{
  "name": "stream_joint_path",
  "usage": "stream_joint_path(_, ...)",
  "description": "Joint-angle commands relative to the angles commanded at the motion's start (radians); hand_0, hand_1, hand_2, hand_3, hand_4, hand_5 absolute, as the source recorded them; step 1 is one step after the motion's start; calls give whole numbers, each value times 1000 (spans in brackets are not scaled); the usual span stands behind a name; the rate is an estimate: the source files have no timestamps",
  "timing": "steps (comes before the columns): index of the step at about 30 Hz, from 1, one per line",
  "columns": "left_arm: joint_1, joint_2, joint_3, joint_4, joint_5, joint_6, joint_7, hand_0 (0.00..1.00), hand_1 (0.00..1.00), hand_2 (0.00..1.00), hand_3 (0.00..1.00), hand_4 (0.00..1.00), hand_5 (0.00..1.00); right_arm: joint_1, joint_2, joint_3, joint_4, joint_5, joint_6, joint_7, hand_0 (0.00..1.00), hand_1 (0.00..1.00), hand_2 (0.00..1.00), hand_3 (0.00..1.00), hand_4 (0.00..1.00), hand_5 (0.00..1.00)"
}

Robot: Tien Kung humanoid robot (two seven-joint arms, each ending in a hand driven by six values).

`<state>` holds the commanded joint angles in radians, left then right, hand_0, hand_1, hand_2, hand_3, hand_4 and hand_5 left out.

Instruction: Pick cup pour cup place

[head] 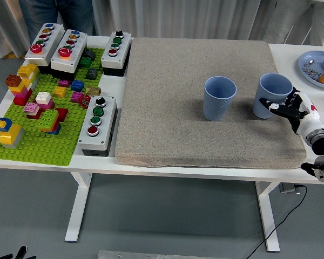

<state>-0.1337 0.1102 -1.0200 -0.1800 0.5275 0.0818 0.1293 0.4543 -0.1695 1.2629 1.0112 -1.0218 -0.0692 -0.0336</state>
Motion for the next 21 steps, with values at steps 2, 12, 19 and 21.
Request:
stream_joint_path(2, 0, 0, -2, 0, 1, 1, 0, 711, 663, 736, 661, 465, 985, 2, -3, -4, 10, -12, -5, -3, 868, 715, 610, 733, 819, 315)
stream_joint_path(12, 3, 5, -3, 0, 0, 2, 0, 712, 662, 734, 662, 464, 984, 28, -10, -42, 50, -104, -41, -14, 867, 717, 612, 737, 820, 315)
stream_joint_path(19, 7, 7, -3, 0, -3, 2, 0, 710, 661, 735, 659, 461, 979, 42, -9, -59, 82, -154, -67, -28, 867, 718, 610, 731, 815, 313)
stream_joint_path(21, 7, 8, -2, 0, -3, 2, 1, 710, 661, 735, 659, 461, 979, 44, -10, -61, 94, -175, -77, -29, 867, 718, 610, 731, 815, 313)
